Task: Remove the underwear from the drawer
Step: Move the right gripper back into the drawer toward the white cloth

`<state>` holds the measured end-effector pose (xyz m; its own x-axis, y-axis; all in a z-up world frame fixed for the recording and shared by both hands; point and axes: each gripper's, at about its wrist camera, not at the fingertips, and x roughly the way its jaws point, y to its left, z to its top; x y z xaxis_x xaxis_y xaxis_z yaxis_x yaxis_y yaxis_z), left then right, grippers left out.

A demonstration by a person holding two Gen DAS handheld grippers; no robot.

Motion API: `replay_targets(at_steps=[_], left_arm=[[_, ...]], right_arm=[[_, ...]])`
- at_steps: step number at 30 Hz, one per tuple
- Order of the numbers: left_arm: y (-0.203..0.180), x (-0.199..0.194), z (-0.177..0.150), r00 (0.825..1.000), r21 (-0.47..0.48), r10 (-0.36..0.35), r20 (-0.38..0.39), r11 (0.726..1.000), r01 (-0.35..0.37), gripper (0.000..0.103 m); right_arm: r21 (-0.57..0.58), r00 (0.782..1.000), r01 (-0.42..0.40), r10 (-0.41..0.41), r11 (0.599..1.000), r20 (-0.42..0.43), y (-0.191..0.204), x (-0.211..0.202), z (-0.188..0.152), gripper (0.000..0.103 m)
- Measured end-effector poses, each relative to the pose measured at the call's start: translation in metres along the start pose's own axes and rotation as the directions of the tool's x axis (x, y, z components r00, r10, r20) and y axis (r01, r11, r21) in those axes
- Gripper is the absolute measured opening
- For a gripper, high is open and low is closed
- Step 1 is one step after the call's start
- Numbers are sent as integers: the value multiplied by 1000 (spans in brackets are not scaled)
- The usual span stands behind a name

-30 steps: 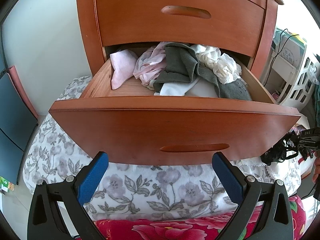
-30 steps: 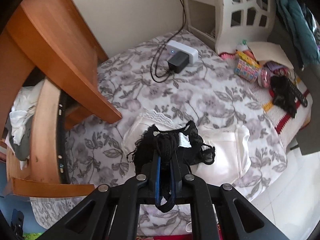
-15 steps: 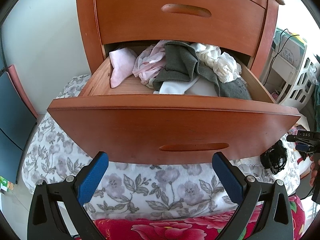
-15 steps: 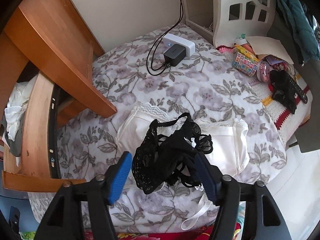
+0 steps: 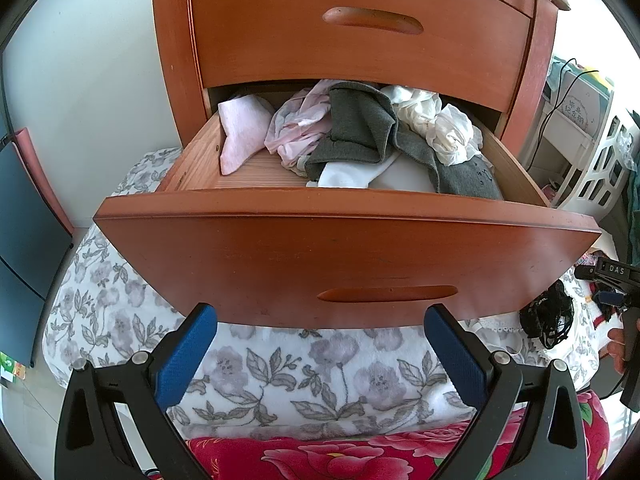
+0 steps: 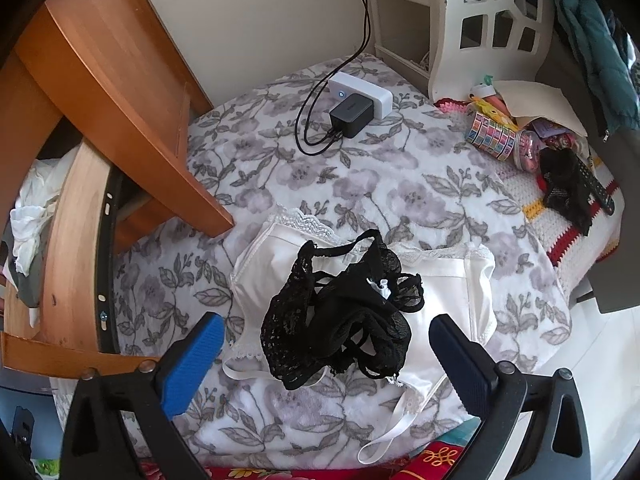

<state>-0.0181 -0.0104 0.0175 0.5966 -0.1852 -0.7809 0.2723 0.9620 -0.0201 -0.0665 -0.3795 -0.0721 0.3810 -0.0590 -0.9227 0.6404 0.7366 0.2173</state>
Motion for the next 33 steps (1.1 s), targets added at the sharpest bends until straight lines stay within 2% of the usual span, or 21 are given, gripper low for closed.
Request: replay_targets(at_steps=[6,10,11,15,19,24,28,33], left_arm=[[0,0,1,1000,-2,-4,1,1000,4,103],[0,0,1,1000,-8,-16,-1,1000,16,103],[1,0,1,1000,-12,-20,-1,1000,20,103],[3,1,1,999,-22,-36,-4,999,36,103],[4,1,1,999,-31,-47,-5,998,47,103],[6,0,2,998,-43,-59,-5,997,58,103],[10,-4,1,998,-61,-63,15,996,63,103],[13,-15,-1,997,-84,-42,71,995,48,103]], right_arm=[[-32,995,47,-44,998,87,5,-18,3,103],[-51,972,61,-48,997,229,13,-49,9,103],[-64,965,56,-38,996,260,17,-59,12,103],[-103,957,29,1,994,289,33,-83,21,103],[-190,949,-72,126,979,289,60,-108,23,103],[-284,906,-93,199,954,373,106,-145,21,103],[-363,899,-123,259,923,352,148,-161,21,103],[-441,913,-170,309,882,266,201,-159,12,103]])
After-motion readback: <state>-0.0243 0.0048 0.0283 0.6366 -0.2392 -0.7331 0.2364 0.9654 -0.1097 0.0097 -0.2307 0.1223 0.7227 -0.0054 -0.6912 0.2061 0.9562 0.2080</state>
